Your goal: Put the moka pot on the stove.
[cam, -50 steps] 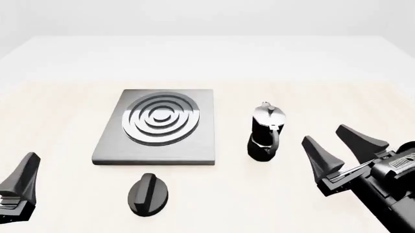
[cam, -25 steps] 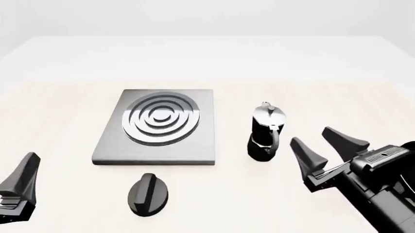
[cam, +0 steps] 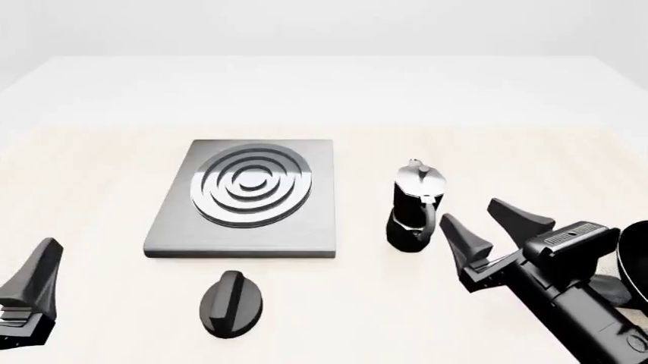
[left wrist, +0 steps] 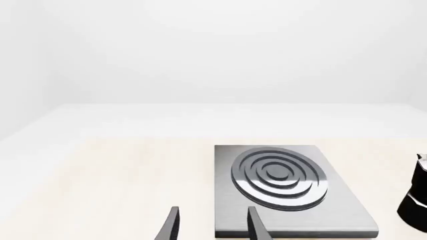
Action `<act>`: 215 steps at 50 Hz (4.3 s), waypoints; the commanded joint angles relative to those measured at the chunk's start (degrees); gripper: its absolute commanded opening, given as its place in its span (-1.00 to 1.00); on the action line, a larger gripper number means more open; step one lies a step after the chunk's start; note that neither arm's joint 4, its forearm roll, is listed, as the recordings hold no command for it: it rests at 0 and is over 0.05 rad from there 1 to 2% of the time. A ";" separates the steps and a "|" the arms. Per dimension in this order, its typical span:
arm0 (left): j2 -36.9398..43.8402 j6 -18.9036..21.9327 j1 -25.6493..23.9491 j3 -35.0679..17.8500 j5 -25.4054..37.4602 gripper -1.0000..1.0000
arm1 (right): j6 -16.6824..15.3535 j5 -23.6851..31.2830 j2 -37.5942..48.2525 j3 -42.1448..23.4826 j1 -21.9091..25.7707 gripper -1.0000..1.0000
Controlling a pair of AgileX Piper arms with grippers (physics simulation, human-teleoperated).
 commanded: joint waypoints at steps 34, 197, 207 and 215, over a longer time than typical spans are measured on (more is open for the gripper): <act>0.00 0.00 0.00 0.00 0.00 1.00 | 2.16 -3.69 11.13 -4.36 0.68 1.00; 0.00 0.00 0.00 0.00 0.00 1.00 | -8.55 16.27 -3.61 -16.93 2.36 -1.00; 0.00 0.00 0.00 0.00 0.00 1.00 | -8.27 16.94 -2.12 -19.75 3.20 -1.00; 0.00 0.00 0.00 0.00 0.00 1.00 | -8.07 16.59 -0.41 -21.89 3.91 -1.00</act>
